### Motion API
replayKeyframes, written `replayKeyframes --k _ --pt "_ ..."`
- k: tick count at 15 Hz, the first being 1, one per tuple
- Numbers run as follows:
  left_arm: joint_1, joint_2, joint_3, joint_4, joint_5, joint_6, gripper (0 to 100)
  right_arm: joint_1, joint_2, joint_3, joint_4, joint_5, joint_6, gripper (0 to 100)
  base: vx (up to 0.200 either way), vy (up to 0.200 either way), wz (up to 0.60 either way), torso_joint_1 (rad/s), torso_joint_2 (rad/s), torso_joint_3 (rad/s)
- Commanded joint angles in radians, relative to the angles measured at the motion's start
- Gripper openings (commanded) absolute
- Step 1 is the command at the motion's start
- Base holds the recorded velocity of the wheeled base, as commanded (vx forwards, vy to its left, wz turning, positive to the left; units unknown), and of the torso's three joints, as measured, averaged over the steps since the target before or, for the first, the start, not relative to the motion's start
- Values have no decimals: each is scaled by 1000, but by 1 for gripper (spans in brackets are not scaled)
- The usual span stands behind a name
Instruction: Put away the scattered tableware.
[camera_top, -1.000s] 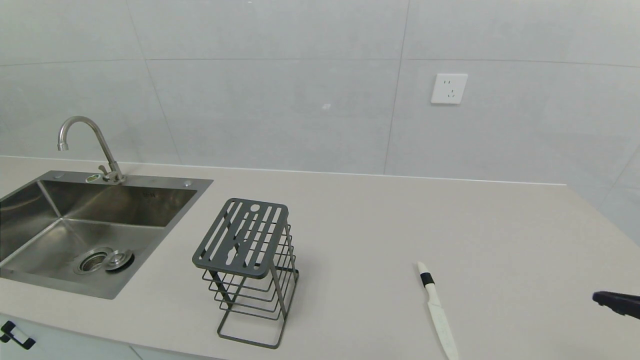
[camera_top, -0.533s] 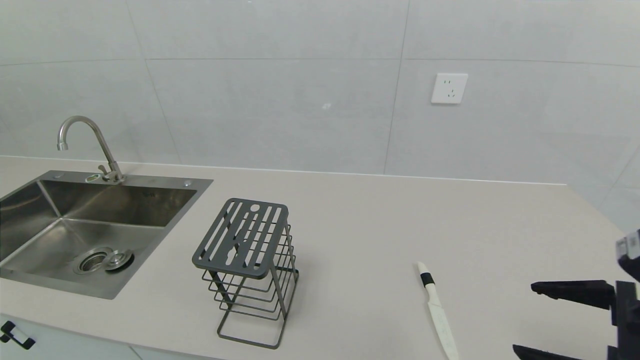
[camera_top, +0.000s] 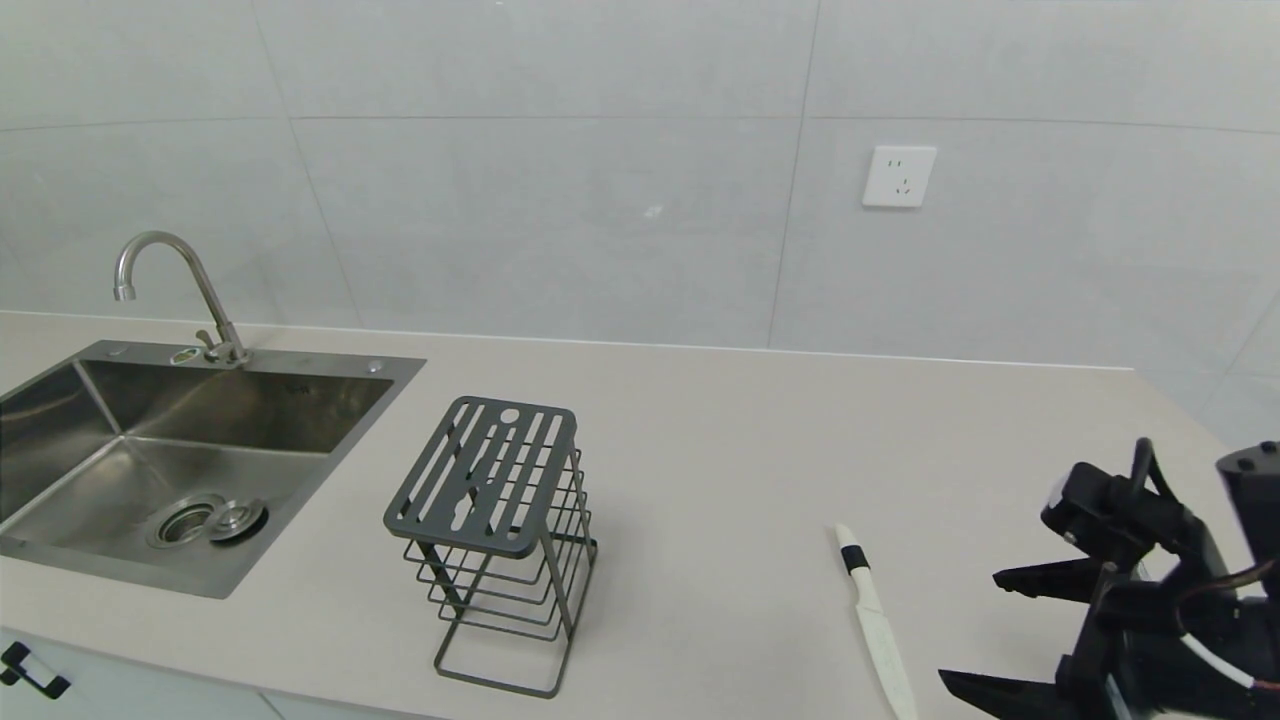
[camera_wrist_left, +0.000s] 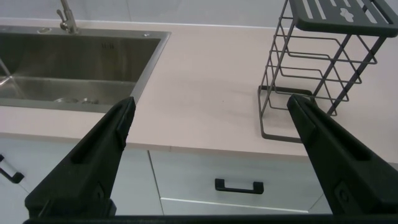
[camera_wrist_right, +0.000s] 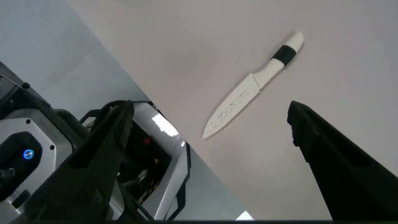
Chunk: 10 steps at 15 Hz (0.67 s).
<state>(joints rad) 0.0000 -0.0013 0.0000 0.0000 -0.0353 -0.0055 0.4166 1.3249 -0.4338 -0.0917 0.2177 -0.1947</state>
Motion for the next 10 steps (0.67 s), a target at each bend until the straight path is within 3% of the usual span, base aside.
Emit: replayKeyframes --k 1,10 --pt "0 1 0 0 0 -1 100 10 68 -2 0 -44 4 100 0 0 0 0 0 0" --pt "0 1 0 0 2 -4 100 209 401 -149 -10 -258 373 100 0 0 0 0 0 0"
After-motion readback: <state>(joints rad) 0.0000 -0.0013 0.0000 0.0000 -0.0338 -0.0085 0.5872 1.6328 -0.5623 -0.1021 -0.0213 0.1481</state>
